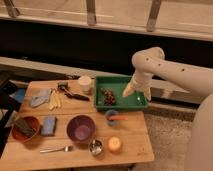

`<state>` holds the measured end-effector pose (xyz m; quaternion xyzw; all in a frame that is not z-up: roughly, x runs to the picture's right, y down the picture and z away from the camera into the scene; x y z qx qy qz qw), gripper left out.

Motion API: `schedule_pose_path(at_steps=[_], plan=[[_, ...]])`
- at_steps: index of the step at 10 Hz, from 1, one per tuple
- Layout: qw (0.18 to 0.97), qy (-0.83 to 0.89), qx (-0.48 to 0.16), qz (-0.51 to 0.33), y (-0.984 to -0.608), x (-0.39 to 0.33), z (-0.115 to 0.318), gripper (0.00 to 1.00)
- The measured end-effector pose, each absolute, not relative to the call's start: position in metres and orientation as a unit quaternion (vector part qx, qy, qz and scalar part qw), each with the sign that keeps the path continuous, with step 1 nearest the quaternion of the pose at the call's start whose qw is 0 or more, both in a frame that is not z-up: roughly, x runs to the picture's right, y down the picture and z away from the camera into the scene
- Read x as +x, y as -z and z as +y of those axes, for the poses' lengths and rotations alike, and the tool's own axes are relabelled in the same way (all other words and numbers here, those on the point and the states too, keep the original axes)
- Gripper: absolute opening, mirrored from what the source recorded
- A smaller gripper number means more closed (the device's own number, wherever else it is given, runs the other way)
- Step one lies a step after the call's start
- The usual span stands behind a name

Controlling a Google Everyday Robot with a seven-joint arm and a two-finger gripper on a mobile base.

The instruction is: Place banana in paper cup

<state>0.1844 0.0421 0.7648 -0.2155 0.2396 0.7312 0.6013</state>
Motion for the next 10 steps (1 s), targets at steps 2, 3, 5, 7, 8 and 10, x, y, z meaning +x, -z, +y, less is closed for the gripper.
schedule_pose_path(at_steps=[2, 3, 5, 7, 8, 10], plan=[[0.601, -0.731, -0.216, 0.24, -0.765, 0.184, 0.042, 0.8], [0.601, -0.731, -0.216, 0.24, -0.765, 0.184, 0.042, 0.8], [0.601, -0.731, -0.216, 0.24, -0.765, 0.184, 0.042, 0.8], [0.603, -0.73, -0.215, 0.239, -0.764, 0.184, 0.042, 0.8], [0.612, -0.727, -0.211, 0.227, -0.764, 0.182, 0.037, 0.8], [0.627, -0.723, -0.214, 0.198, -0.766, 0.161, 0.025, 0.8]])
